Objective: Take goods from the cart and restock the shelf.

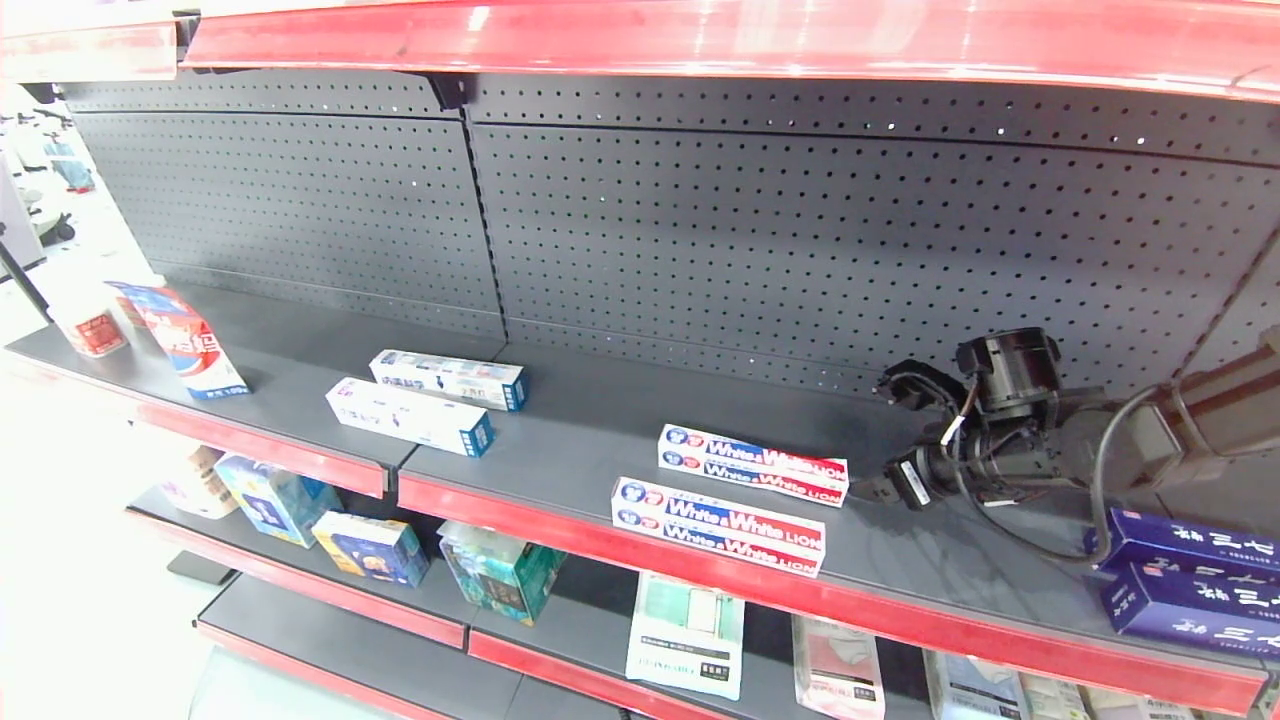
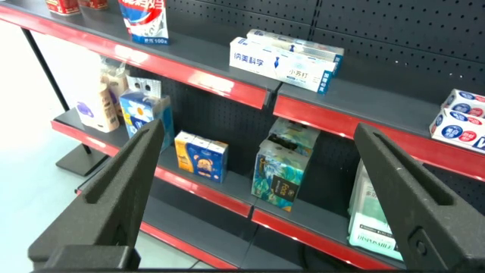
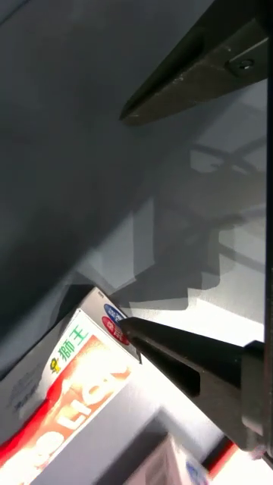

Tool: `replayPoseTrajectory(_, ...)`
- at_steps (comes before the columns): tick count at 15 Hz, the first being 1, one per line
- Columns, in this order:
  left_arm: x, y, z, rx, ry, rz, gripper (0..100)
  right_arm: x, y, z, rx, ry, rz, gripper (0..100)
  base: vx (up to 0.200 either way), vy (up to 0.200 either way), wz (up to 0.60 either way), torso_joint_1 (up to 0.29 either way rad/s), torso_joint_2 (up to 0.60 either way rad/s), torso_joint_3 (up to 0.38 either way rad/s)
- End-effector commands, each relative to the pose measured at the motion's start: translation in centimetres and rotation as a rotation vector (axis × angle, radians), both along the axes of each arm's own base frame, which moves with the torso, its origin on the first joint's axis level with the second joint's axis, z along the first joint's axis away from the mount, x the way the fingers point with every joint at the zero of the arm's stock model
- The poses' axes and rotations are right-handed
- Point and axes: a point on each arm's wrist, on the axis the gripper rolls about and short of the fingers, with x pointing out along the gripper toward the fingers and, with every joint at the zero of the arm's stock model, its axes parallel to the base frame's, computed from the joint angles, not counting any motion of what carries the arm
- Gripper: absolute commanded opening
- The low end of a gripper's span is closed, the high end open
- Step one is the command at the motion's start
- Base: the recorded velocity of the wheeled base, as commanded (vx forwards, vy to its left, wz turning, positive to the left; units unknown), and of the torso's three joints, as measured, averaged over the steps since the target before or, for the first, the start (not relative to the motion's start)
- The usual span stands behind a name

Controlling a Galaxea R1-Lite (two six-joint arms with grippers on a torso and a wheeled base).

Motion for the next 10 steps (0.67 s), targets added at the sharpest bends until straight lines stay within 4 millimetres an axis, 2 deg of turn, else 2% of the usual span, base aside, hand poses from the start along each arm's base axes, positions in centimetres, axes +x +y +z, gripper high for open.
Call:
replayPoseTrajectory(1,0.01,0.0,0.02,-0.001,0.0,0.001,100,-0.03,0.12,-0.02,0.0,0.001,0.004,100,0.0,0.0,0.0,0.0,0.0,0.0)
replayPoseTrajectory(10,0.01,0.0,0.02,-0.001,0.0,0.001,100,-0.34,0.39,0.08,-0.001,0.002,0.013,100,0.0,0.0,0.0,0.0,0.0,0.0)
